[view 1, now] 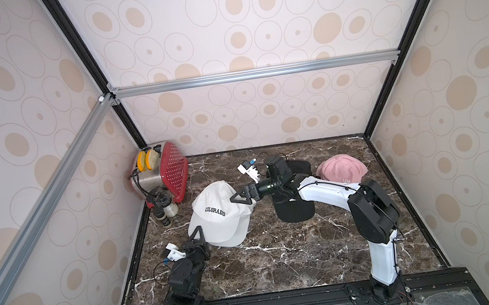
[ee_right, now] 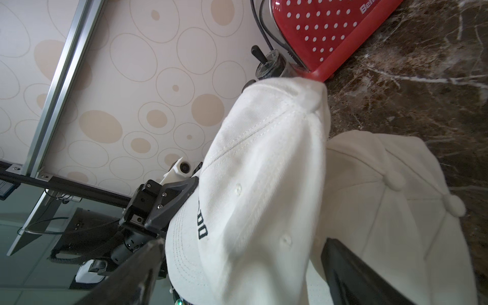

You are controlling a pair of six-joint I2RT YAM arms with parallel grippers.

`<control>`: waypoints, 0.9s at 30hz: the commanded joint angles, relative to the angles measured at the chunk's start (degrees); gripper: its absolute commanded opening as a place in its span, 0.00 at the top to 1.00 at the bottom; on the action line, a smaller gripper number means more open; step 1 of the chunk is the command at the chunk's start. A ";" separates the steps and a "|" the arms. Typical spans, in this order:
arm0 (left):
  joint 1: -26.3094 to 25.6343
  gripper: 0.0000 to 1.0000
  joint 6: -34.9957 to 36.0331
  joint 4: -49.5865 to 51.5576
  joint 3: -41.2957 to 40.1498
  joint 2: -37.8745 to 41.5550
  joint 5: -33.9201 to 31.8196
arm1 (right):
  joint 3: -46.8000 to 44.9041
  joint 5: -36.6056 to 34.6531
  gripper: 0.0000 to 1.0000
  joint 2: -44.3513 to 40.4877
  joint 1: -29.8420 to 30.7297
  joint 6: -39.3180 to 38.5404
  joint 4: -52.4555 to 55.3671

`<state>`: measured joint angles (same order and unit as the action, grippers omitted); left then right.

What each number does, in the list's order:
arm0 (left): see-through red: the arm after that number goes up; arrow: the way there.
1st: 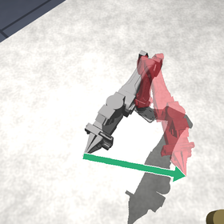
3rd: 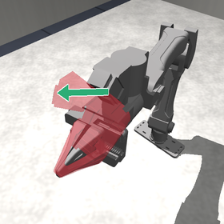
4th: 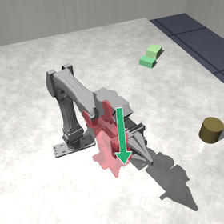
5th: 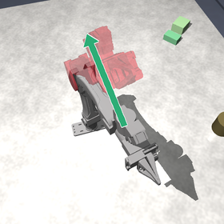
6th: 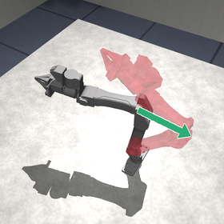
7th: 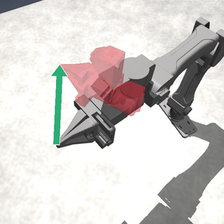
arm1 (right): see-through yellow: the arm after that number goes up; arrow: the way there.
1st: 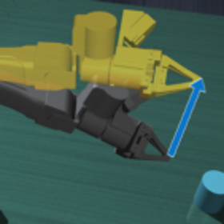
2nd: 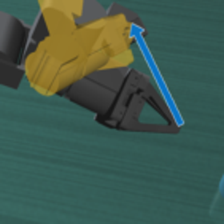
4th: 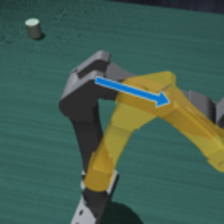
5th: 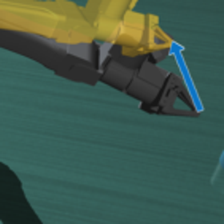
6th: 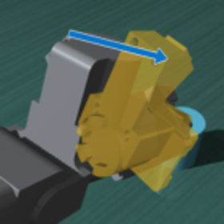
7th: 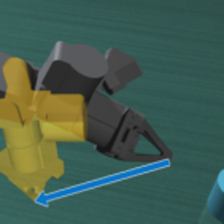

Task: Stack the baseball caps by color
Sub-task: Place the baseball cap on the baseball cap.

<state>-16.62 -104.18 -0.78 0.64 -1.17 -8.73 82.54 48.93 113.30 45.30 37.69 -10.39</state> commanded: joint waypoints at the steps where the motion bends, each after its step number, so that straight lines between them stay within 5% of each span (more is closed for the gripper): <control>1: 0.06 1.00 -0.15 3.48 -0.39 0.82 -0.61 | 2.53 -0.54 0.01 1.89 0.43 -0.25 2.60; 11: 0.07 1.00 2.34 6.48 -0.29 -0.39 -1.72 | 4.55 7.66 0.11 3.04 2.09 5.50 -4.61; 19: 0.05 1.00 2.76 8.16 -0.21 -0.50 -2.25 | 6.50 6.48 0.14 1.43 3.70 0.65 1.74; 27: 0.01 1.00 2.58 9.11 -0.21 -0.39 -2.43 | 6.46 5.39 0.30 1.29 3.57 0.88 2.26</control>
<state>-16.62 -102.78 -0.30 0.69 -1.34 -9.45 88.55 54.06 116.40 48.75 39.00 -8.12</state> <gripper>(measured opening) 0.065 0.708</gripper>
